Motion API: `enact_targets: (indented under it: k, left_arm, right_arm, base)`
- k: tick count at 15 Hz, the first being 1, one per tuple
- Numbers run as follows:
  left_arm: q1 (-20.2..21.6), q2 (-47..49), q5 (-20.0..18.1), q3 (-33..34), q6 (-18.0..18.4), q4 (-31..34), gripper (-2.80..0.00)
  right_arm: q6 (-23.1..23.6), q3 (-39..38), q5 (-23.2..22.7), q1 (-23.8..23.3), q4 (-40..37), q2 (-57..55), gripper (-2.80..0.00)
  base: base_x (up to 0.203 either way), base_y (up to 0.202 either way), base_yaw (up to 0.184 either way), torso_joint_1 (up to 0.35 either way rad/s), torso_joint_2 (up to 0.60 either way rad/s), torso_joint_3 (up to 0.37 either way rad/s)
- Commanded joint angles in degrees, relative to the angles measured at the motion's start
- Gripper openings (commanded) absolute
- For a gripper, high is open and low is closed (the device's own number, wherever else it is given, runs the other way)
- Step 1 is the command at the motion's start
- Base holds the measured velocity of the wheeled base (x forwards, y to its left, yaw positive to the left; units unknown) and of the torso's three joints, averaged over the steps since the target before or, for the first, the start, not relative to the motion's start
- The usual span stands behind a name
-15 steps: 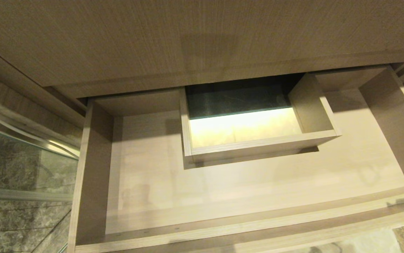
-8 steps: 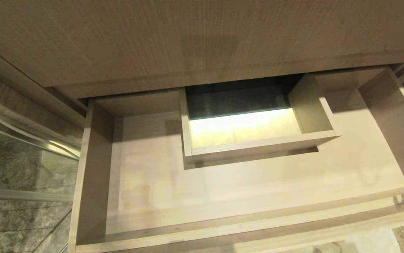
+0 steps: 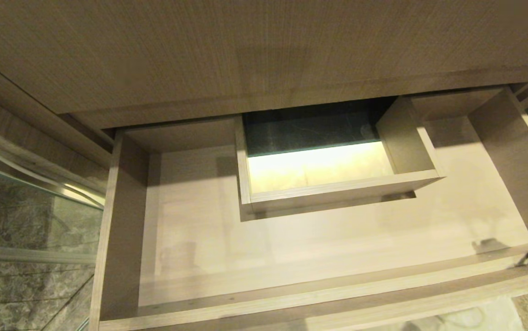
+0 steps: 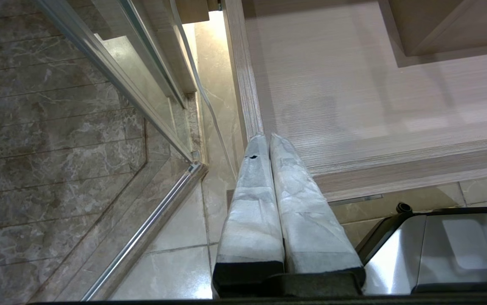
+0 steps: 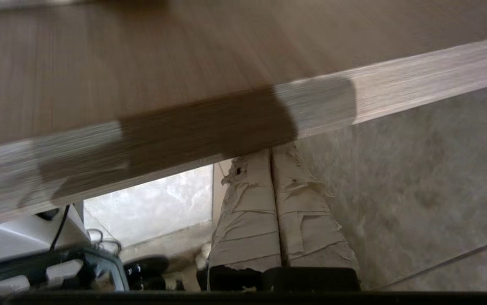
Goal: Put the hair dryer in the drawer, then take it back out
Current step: Close the drawer
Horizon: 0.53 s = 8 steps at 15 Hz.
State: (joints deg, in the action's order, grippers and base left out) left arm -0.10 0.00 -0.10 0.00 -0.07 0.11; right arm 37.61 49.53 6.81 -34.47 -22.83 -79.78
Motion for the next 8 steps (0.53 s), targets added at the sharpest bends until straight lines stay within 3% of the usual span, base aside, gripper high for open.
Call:
enact_targets:
  k: [1,3,8]
  left_arm:
    - [0.0,0.0,0.0,0.0,0.0,0.0,-2.8]
    - [-0.1,0.0,0.0,0.0,0.0,0.0,-2.8]
    - [0.0,0.0,0.0,0.0,0.0,0.0,-2.8]
  right_arm:
    - [-0.3,1.2,-3.4,0.1,5.4,-0.6,-2.8]
    - [-0.5,0.8,-10.5,0.0,9.1,0.6,-2.8]
    - [-1.4,1.3,-16.8,0.1,26.4,2.7,-2.8]
  base:
    - [0.0,0.0,0.0,0.0,0.0,0.0]
    - [0.0,0.0,0.0,0.0,0.0,0.0]
    - [0.0,0.0,0.0,0.0,0.0,0.0]
